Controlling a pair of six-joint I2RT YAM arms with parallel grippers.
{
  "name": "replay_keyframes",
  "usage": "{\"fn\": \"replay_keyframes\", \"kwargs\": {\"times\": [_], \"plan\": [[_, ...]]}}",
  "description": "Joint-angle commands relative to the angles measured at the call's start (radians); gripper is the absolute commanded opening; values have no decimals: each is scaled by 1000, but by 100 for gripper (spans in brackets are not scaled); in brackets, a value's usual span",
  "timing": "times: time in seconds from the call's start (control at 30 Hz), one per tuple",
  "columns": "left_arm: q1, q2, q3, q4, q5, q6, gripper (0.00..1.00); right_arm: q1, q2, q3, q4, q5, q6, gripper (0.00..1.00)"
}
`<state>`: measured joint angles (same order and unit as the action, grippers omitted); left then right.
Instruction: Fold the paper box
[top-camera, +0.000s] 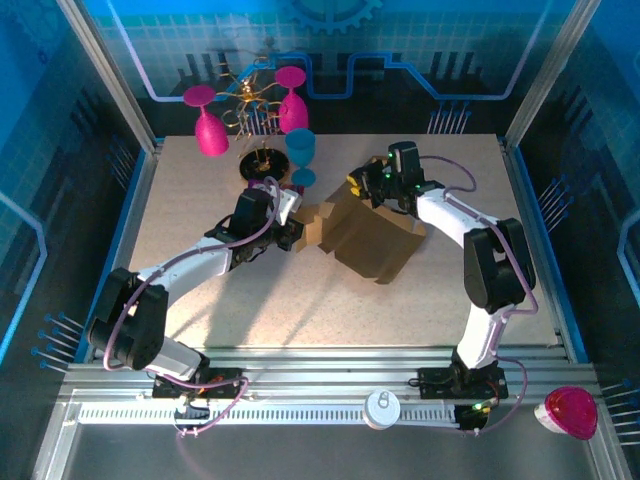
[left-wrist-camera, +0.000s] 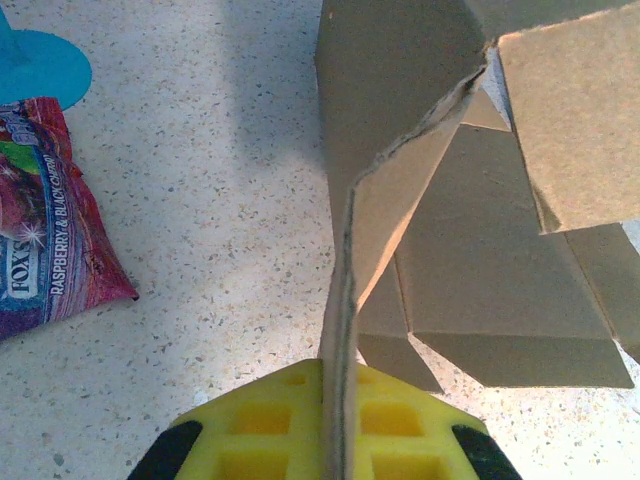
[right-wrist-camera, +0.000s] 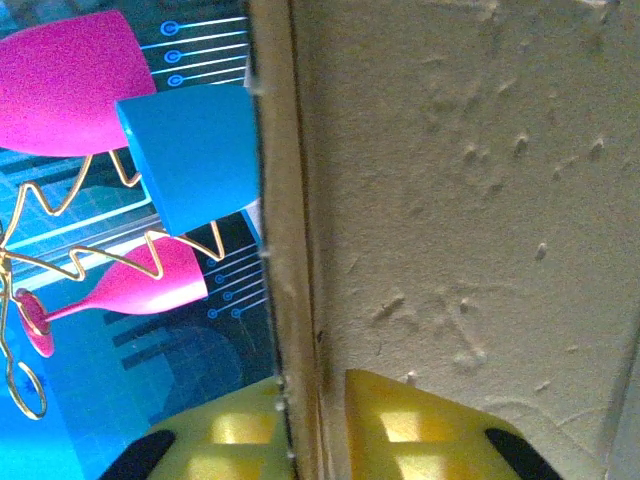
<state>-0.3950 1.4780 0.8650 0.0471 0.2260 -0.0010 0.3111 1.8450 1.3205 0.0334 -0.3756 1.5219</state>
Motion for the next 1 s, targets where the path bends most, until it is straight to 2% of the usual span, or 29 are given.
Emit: {"fn": "replay_keyframes", "kwargs": {"times": [0.0,0.17,0.2,0.23,0.3,0.37,0.47,0.57,0.63,0.83,0.97], "plan": [[7,-6,-17,-40,16,-16,0,2,-51,-32,34,9,18,12],[19,-2,-17,-42,-3,-31,0,5,-83,-84,69,45,71,0],[23,-3,-13,-43,-7,-42,8,6,-91,-86,63,56,78,0],[28,-5,-3,-50,-14,-60,22,9,-103,-84,48,71,87,0],[37,-24,30,-75,-38,-125,41,18,-121,-82,26,105,109,0],[47,-64,84,-118,-66,-284,47,27,-136,-68,-28,141,129,0],[43,-135,140,-141,-83,-619,50,38,-141,-37,-95,180,132,0],[39,-185,185,-249,-116,-984,50,43,-131,-10,-146,204,142,0],[33,-213,207,-282,-116,-1143,50,46,-124,0,-155,214,155,0],[-16,-214,372,-411,-149,-1344,48,67,-117,27,-179,277,198,0],[-60,-113,483,-429,-95,-1511,45,84,-115,53,-212,307,213,0]]}}
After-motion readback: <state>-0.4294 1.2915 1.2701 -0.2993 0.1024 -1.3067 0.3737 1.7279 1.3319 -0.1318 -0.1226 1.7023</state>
